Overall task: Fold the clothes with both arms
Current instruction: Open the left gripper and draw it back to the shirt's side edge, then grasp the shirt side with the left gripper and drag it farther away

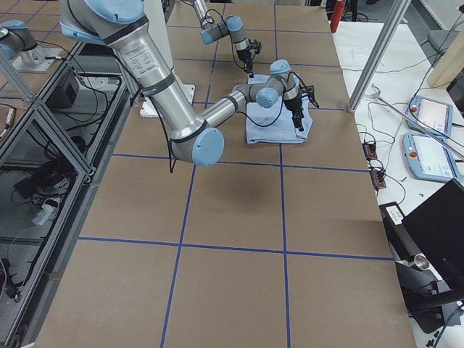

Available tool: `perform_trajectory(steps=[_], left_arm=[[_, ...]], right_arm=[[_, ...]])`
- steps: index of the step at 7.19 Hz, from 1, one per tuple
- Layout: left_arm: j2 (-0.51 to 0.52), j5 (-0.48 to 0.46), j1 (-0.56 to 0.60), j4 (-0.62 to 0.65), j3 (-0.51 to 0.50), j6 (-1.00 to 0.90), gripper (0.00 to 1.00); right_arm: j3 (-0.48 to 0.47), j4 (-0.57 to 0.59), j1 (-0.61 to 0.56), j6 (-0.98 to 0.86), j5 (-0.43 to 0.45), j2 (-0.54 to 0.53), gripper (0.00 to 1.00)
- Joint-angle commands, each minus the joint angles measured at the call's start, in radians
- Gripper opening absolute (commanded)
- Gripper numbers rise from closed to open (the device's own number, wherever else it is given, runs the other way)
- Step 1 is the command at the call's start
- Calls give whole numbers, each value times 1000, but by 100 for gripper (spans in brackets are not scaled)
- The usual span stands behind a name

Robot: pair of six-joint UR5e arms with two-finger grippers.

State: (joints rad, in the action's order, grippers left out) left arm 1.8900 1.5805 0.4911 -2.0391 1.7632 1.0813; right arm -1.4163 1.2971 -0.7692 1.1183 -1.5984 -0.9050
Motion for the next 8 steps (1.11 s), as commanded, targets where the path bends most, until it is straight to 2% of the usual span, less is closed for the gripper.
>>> perform_trajectory(steps=[1,2,3,4,5,6,7,8], left_arm=[[-20,1,155,-1,-37,-235,0],[-6,1,275,-9,-151,-374,0],[51,1,376,-85,-300,-468,0],[174,1,445,-187,-540,-554,0],[331,-2,470,-250,-762,-561,0],[428,-2,475,-257,-862,-563,0],[435,-2,480,-260,-866,-564,0],[414,1,484,-288,-861,-564,87]], right_arm=[[0,-1,1,1,-2,0,100],[0,1,1,0,-2,2,100],[-1,-1,-1,0,0,2,100],[-1,-1,-1,0,-2,2,100],[-1,-1,-1,1,-2,3,100],[-4,-2,-1,5,-2,8,100],[-9,-2,-1,6,-2,11,100],[-9,-1,4,20,0,15,100]])
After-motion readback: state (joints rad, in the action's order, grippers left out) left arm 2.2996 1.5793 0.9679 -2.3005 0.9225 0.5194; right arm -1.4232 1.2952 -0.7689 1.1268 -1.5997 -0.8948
